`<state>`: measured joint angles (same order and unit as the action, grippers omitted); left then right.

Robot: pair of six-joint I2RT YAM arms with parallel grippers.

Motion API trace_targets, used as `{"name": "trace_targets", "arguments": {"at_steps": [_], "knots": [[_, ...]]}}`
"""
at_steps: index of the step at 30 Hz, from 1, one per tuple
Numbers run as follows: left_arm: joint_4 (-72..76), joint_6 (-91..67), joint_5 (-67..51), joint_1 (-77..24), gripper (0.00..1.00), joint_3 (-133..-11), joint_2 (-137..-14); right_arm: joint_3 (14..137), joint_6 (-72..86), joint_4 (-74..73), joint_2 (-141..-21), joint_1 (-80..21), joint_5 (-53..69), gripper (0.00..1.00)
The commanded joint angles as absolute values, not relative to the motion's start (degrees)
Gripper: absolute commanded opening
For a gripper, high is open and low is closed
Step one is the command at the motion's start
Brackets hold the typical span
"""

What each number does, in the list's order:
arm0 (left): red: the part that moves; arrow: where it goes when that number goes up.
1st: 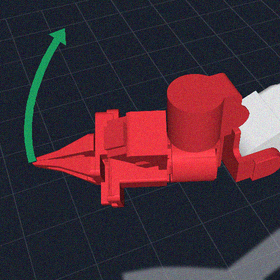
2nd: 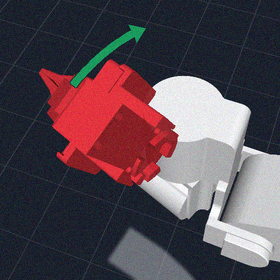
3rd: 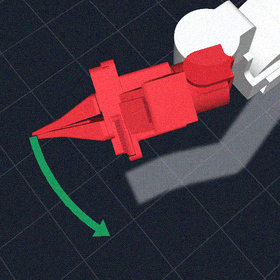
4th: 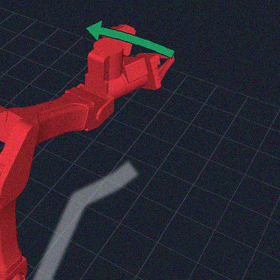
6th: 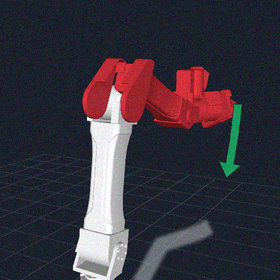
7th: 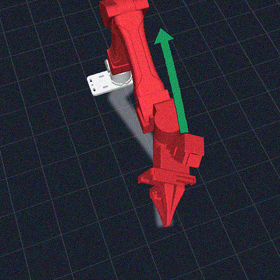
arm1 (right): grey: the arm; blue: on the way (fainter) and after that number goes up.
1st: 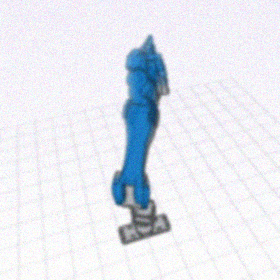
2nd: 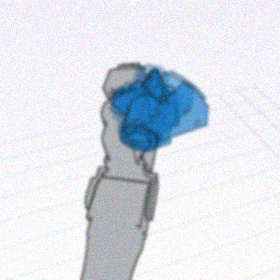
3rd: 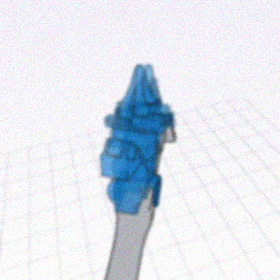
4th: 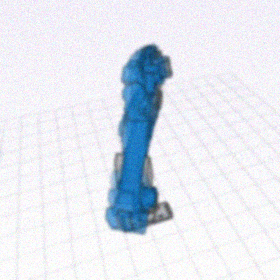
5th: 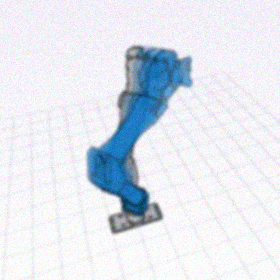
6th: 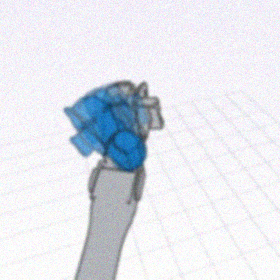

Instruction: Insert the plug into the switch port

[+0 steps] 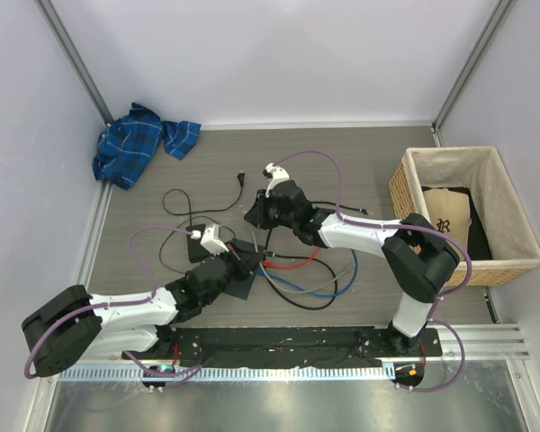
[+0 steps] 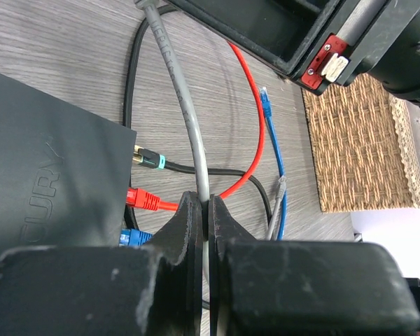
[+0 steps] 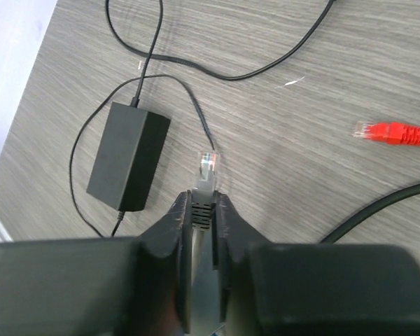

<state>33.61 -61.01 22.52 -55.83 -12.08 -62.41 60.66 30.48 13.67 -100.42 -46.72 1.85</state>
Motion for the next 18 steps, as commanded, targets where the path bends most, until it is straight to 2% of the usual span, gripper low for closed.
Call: {"name": "trace_targets", "arguments": {"at_steps": [1, 2, 5, 8, 18], "knots": [[34.9, -59.24, 24.87, -56.16, 0.04, -13.18, -62.05, 62.67, 30.24, 14.24, -100.2, -46.85, 2.99, 0.08], [34.63, -59.06, 24.96, -56.25, 0.12, -13.27, -61.88, 62.41, 29.89, 14.93, -100.02, -46.85, 3.34, 0.01], [33.49, -58.1, 25.14, -56.16, 0.28, -13.36, -60.91, 61.35, 28.13, 15.55, -98.79, -46.76, 3.43, 0.01], [31.91, -56.78, 25.31, -56.16, 0.4, -13.8, -59.33, 59.77, 25.06, 16.43, -97.21, -46.67, 4.22, 0.01], [11.98, -51.69, 31.29, -55.29, 0.63, -17.31, -46.59, 47.82, 10.83, 17.32, -86.06, -46.58, 5.27, 0.01]]}}
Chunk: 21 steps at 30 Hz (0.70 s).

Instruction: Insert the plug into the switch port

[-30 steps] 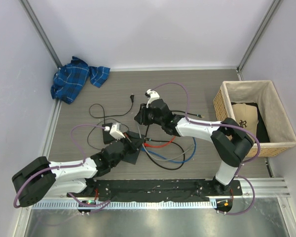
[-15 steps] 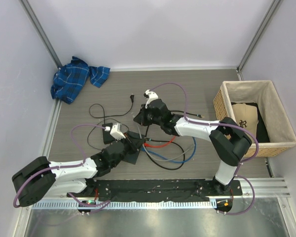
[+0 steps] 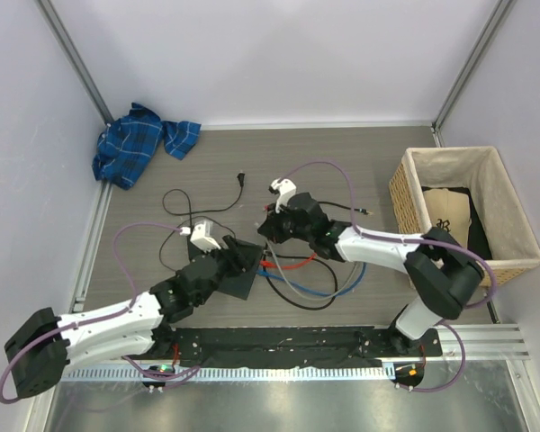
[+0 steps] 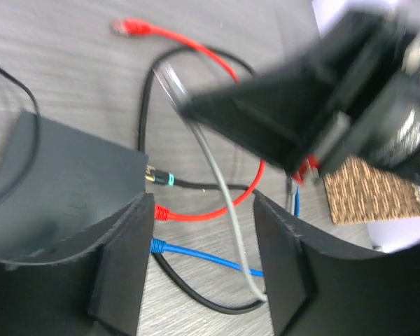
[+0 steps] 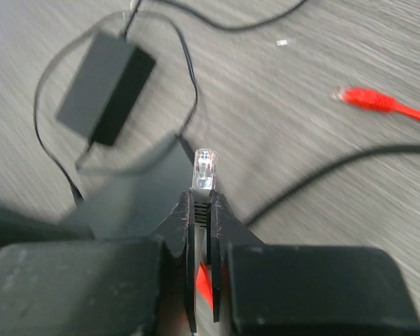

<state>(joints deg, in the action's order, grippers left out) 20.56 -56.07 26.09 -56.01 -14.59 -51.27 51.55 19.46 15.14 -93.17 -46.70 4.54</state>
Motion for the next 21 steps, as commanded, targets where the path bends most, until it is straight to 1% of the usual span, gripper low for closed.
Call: {"name": "trace_targets", "arguments": {"at_steps": [1, 5, 7, 9, 10, 15, 21], "knots": [[10.3, -51.24, 31.55, -54.85, 0.66, -18.01, -45.89, 45.9, 9.59, 16.88, -85.0, -46.58, 5.45, 0.01], [2.3, -49.49, 30.33, -50.55, 0.78, -20.65, -43.86, 41.58, 3.62, 14.86, -80.43, -46.67, 6.76, 0.01], [-2.35, -48.52, 27.34, -48.7, 0.83, -22.84, -44.64, 39.22, 2.47, 14.76, -78.14, -46.58, 6.94, 0.01], [-6.13, -48.25, 24.36, -46.24, 0.86, -24.6, -45.61, 37.89, 1.68, 14.85, -77.0, -46.67, 6.94, 0.01], [-7.46, -48.34, 23.74, -45.62, 0.87, -25.04, -46.57, 36.92, 1.23, 14.94, -75.86, -46.67, 8.86, 0.01], [-15.36, -50.8, 21.45, -42.98, 0.87, -28.47, -49.56, 34.81, -3.06, 16.52, -74.09, -48.6, 15.99, 0.01], [-24.16, -52.29, 18.9, -41.92, 0.86, -32.95, -56.07, 36.29, -7.03, 13.45, -77.69, -55.54, 16.35, 0.01]]}}
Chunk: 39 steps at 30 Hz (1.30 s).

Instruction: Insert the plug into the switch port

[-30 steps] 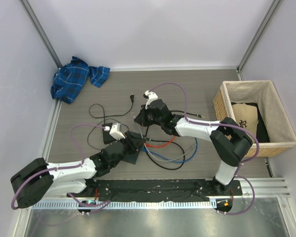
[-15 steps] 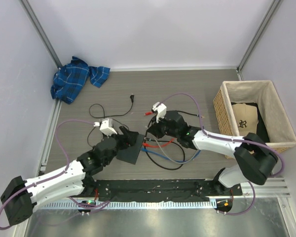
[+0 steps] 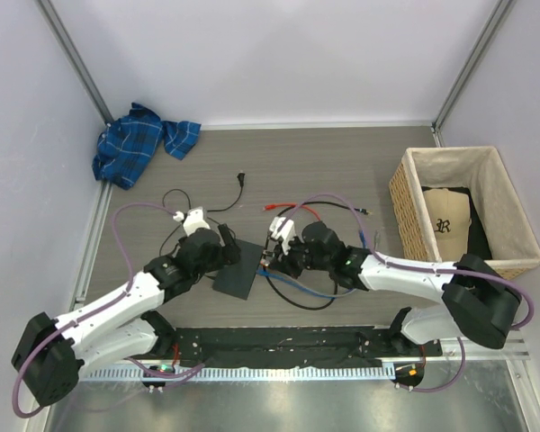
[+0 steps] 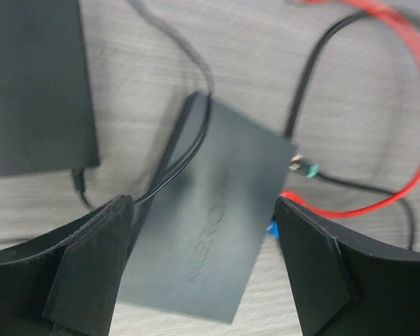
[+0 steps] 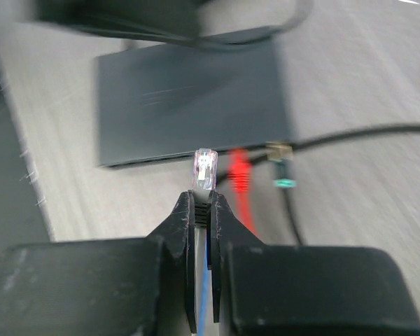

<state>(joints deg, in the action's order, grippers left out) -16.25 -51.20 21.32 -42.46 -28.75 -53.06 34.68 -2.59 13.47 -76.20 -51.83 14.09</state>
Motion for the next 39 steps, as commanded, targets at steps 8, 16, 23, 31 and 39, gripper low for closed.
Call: {"name": "trace_targets", "arguments": {"at_steps": [8, 16, 23, 31, 39], "knots": [[-28.04, -50.19, 19.42, -41.84, 0.85, -35.59, -62.74, 37.44, -6.94, 13.71, -84.62, -60.29, 13.89, 0.01], [-22.95, -46.23, 18.81, -41.57, 0.86, -37.53, -69.16, 38.94, -6.86, 15.82, -88.42, -61.0, 10.55, 0.01], [-20.92, -46.84, 17.4, -41.22, 0.86, -36.83, -72.95, 38.93, -6.59, 18.81, -89.47, -61.08, 8.88, 0.01], [-18.99, -47.64, 15.3, -41.04, 0.85, -35.07, -74.27, 39.02, -6.33, 20.3, -90.17, -61.08, 9.67, 0.01], [-17.49, -48.16, 13.28, -41.04, 0.85, -34.1, -74.62, 39.2, -5.89, 21.53, -90.97, -61.08, 10.46, 0.01]]}}
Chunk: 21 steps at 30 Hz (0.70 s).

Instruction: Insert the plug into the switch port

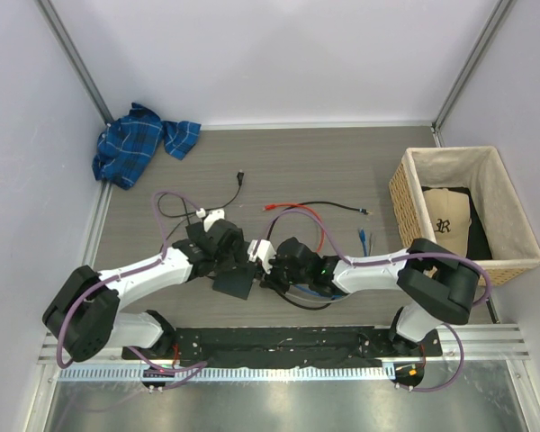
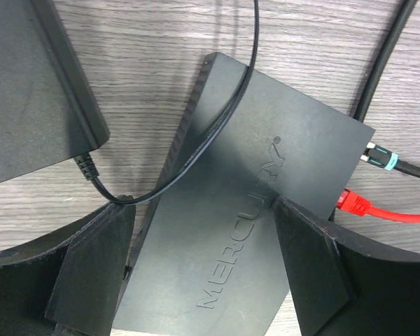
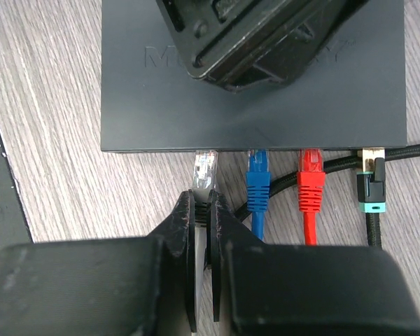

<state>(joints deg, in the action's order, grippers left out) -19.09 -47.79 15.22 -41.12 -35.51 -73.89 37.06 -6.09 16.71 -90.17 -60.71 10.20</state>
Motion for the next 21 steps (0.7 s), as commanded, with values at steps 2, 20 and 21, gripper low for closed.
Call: {"name": "trace_targets", "arguments": {"at_steps": [2, 20, 21], "knots": [[-16.79, -48.51, 12.57, -41.04, 0.85, -33.67, -74.53, 39.29, -5.63, 21.71, -91.4, -61.0, 10.81, 0.01], [-16.35, -49.31, 11.87, -41.04, 0.85, -32.08, -74.27, 35.6, -0.53, 30.32, -88.16, -60.65, 11.34, 0.01], [-16.35, -49.31, 11.87, -41.04, 0.85, -32.17, -74.35, 35.33, -0.44, 30.5, -87.89, -60.64, 11.42, 0.01]]}}
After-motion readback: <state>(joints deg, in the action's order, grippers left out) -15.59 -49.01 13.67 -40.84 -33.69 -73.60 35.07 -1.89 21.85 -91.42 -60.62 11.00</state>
